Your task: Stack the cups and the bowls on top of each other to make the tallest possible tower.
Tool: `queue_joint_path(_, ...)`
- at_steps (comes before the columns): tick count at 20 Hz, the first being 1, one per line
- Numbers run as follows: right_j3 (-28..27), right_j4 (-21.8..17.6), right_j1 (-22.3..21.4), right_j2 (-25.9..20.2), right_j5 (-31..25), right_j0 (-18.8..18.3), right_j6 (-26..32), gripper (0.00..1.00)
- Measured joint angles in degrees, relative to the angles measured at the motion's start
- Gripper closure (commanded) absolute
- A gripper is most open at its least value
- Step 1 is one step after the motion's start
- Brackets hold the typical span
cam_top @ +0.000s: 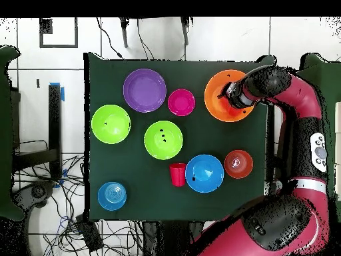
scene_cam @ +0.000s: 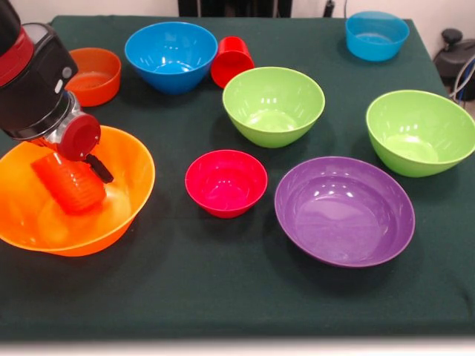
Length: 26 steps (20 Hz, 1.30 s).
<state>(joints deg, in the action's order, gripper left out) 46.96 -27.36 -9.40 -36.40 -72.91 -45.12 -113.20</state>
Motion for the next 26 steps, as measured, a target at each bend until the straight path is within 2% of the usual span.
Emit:
queue_joint_path(14, -2.44, -0.05, 0.22, 0.07, -2.07, 0.67, 0.00, 0.00)
queue_joint_path(26, -4.75, -0.19, 0.31, 0.34, -3.31, 3.80, 0.00, 0.00)
